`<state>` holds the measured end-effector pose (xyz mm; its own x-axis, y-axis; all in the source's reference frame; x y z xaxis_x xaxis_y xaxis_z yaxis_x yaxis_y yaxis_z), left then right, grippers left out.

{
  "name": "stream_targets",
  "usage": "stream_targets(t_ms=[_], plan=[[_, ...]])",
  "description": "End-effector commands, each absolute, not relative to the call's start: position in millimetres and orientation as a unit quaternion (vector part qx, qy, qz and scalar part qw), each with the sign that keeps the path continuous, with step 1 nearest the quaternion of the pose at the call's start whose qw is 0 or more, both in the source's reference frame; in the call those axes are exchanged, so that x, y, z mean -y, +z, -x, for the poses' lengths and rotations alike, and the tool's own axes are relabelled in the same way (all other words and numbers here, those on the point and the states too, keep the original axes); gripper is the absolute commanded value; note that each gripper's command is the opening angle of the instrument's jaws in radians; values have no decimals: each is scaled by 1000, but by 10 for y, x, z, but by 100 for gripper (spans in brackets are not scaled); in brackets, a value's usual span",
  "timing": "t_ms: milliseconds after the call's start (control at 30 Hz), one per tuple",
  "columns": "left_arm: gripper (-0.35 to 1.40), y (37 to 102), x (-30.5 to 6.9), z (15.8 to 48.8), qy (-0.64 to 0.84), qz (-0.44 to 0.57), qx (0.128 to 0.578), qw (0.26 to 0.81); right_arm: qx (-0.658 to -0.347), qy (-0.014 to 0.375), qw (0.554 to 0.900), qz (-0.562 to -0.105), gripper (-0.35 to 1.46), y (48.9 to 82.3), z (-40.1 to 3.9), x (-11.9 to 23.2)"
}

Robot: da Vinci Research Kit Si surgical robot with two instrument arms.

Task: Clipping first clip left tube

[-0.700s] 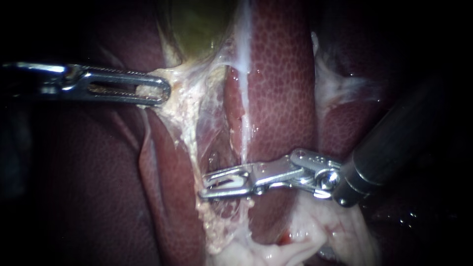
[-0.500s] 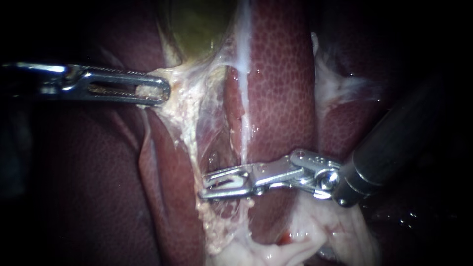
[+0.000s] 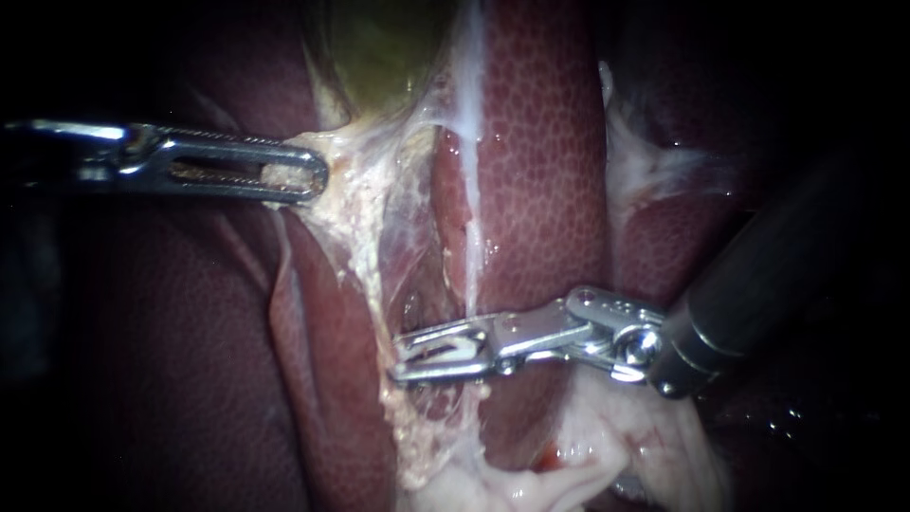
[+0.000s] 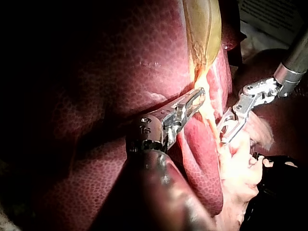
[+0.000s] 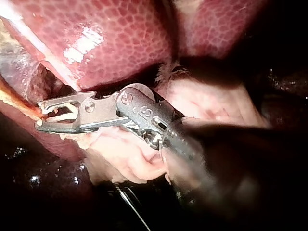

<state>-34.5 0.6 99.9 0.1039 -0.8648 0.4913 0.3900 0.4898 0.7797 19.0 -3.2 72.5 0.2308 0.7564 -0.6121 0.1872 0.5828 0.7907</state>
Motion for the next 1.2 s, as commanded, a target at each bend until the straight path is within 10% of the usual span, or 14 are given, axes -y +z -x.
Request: stream_targets(t_ms=[33,533,1200], plan=[[-35,999,-6,345,-446,-238,499,704,-583,211,672,-405,3,725,-189,32],[-35,999,-6,345,-446,-238,499,704,-583,217,670,-406,0,711,-163,12],[-35,999,-6,345,-446,-238,499,704,-586,217,675,-393,49,714,-194,24]])
